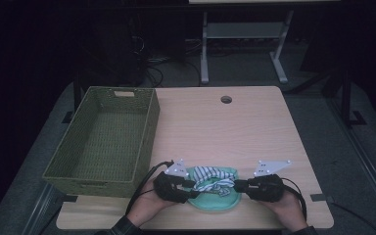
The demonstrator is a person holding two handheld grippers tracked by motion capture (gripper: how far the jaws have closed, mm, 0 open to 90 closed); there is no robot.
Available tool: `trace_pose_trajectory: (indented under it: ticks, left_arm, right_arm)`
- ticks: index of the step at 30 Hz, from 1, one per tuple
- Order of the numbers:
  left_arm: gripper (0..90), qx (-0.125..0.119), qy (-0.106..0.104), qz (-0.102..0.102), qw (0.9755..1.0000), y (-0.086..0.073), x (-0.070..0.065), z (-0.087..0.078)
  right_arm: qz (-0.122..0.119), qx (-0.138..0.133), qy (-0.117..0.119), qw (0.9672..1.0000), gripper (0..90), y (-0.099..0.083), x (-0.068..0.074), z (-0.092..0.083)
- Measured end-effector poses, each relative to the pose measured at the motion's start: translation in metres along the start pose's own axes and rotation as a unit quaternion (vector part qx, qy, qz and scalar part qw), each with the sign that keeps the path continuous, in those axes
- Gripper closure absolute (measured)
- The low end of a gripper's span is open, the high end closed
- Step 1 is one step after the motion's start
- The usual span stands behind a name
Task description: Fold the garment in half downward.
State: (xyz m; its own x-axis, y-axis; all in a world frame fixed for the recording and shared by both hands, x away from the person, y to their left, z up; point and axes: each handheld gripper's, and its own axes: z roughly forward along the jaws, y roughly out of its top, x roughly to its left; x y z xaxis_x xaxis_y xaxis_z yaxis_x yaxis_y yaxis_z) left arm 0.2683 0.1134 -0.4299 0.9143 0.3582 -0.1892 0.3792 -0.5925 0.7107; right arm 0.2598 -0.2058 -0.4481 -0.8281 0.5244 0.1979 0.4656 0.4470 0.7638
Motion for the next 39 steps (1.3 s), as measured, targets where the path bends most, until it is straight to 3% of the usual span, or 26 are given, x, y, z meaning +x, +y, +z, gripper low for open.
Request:
trace_pose_trajectory:
  ticks: [3, 7, 12, 15, 18, 22, 28, 39]
  left_arm:
    - [56.6, -0.017, 0.007, 0.003, 0.9998, 0.002, 0.0, -0.01]
    - [65.0, -0.039, 0.013, -0.006, 0.9991, 0.004, 0.006, -0.019]
    - [82.0, -0.032, 0.025, -0.01, 0.9991, 0.008, 0.012, -0.018]
    - [88.7, -0.032, 0.034, -0.018, 0.9988, 0.013, 0.016, -0.015]
    - [89.4, -0.028, 0.041, -0.022, 0.9986, 0.018, 0.023, -0.009]
    - [89.5, -0.014, 0.034, -0.021, 0.9991, 0.019, 0.026, 0.002]
    - [88.9, 0.002, 0.016, -0.015, 0.9998, 0.017, 0.017, 0.015]
    - [87.8, 0.046, -0.004, 0.008, 0.9989, 0.012, 0.002, 0.03]
  right_arm:
    - [0.006, -0.006, -0.006, 0.9999, 77.9, 0.001, -0.003, -0.005]
    - [0.016, -0.017, -0.011, 0.9997, 80.7, 0.003, -0.008, -0.012]
    - [0.011, -0.028, -0.026, 0.9992, 89.3, 0.013, -0.012, -0.018]
    - [0.005, -0.031, -0.032, 0.999, 89.7, 0.022, -0.012, -0.016]
    - [0.004, -0.032, -0.025, 0.9992, 89.9, 0.029, -0.015, -0.01]
    - [0.002, -0.027, -0.013, 0.9995, 89.9, 0.036, -0.017, 0.003]
    - [-0.008, -0.008, 0.005, 0.9999, 89.9, 0.036, -0.011, 0.017]
    - [-0.023, 0.004, 0.023, 0.9995, 89.7, 0.026, 0.01, 0.011]
